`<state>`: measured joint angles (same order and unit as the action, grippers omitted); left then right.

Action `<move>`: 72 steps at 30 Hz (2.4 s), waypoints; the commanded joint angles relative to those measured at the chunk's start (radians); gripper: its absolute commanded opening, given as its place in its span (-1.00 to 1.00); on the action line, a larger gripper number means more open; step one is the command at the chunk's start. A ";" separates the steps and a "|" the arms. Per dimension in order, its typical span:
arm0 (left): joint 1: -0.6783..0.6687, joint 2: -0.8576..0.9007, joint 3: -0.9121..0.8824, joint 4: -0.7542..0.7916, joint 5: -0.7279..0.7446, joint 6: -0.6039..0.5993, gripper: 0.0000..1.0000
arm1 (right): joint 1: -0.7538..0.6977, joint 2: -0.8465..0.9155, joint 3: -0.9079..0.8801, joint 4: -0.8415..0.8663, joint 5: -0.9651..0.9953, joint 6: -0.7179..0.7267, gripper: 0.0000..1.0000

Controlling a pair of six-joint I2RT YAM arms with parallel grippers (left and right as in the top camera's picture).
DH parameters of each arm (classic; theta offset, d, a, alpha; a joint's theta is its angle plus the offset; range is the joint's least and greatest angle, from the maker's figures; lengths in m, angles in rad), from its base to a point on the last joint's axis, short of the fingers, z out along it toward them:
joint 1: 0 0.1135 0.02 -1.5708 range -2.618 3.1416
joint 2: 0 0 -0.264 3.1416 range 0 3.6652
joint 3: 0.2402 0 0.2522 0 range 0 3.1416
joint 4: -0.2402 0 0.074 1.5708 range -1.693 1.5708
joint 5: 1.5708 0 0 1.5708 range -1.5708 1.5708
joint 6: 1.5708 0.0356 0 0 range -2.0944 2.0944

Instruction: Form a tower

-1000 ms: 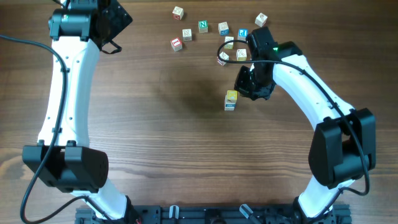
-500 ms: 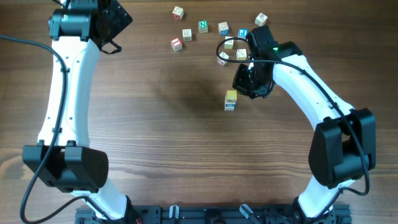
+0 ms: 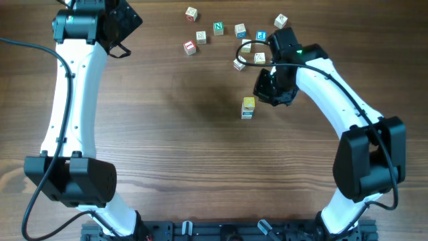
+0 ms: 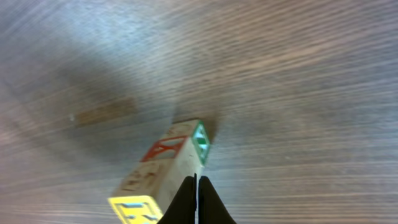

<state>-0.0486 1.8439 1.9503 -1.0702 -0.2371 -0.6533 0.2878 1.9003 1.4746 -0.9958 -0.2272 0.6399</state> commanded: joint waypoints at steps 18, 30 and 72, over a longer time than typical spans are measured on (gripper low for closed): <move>0.000 0.006 0.004 0.063 0.158 -0.010 1.00 | -0.338 -0.092 0.053 -0.215 0.021 -0.148 -0.15; -0.270 0.008 0.004 -0.021 0.254 -0.844 0.99 | -0.459 -0.092 0.053 -0.245 0.017 -0.180 0.30; -0.666 0.427 0.017 -0.066 0.356 -1.502 1.00 | -0.508 -0.092 0.053 -0.288 -0.010 -0.248 0.55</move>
<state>-0.7143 2.2337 1.9621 -1.1435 0.1215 -2.0247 -0.2188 1.8324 1.5097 -1.2823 -0.2279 0.4053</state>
